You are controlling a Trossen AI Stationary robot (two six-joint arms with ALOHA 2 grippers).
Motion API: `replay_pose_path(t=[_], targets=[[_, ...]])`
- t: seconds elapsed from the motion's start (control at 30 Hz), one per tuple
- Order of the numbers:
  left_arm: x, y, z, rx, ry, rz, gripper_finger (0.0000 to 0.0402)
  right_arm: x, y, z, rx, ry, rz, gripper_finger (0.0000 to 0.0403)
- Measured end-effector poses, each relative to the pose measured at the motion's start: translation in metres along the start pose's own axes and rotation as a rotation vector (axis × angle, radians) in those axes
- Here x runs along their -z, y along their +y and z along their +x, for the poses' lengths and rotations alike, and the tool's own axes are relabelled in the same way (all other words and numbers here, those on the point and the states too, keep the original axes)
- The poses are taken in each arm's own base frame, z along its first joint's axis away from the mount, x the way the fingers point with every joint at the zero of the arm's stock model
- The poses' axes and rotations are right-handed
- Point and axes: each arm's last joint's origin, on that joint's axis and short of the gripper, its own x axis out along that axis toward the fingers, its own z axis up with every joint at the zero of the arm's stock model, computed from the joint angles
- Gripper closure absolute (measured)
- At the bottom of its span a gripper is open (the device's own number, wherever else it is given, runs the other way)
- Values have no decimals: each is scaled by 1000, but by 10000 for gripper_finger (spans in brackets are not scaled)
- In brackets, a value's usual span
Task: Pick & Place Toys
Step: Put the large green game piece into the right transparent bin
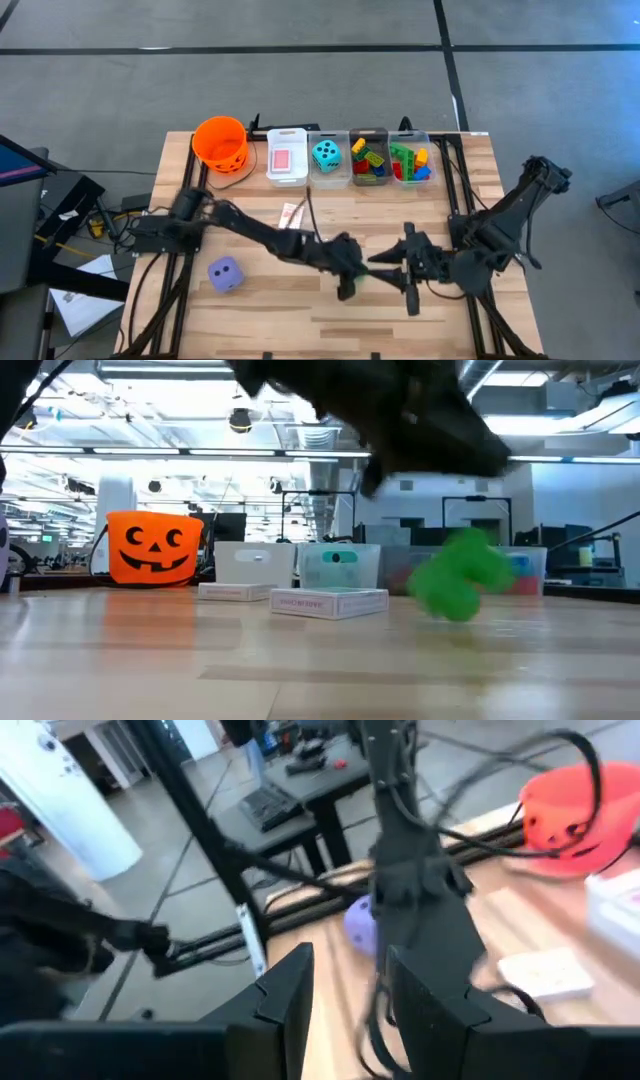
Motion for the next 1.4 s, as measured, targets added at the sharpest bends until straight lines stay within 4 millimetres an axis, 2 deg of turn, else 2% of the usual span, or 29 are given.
replay_pose_path(t=[0.07, 0.13, 0.3, 0.47, 0.6, 0.73, 0.83, 1.0, 1.17, 1.4], targets=[[-16, 2, -19, -4, -16, -7, 383, -7, -6, 2, 19, -19, -19, 278], [-30, 5, -40, -2, -31, -15, 396, -13, -12, 2, 36, -34, -40, 278], [-49, 12, -88, 0, -101, -1, 379, -32, -31, 3, 96, -80, -99, 278], [-52, 24, -124, -6, -141, 77, 346, -41, -50, 4, 175, -67, -224, 278], [-39, 35, -138, 4, -116, 38, 304, -46, -65, 9, 212, -25, -314, 278], [-23, 42, -138, 8, -66, -22, 248, -51, -78, 14, 170, 24, -298, 278], [-19, 43, -132, 6, -59, -21, 202, -51, -84, 16, 170, 54, -296, 278], [-13, 58, -118, 36, 0, 73, 148, -54, -97, 20, 228, 60, -248, 278], [-6, 80, -100, 142, 74, 147, 138, -61, -113, 26, 295, 30, -86, 278], [-4, 107, -81, 283, 44, 253, 148, -61, -125, 28, 356, 17, 159, 278]])
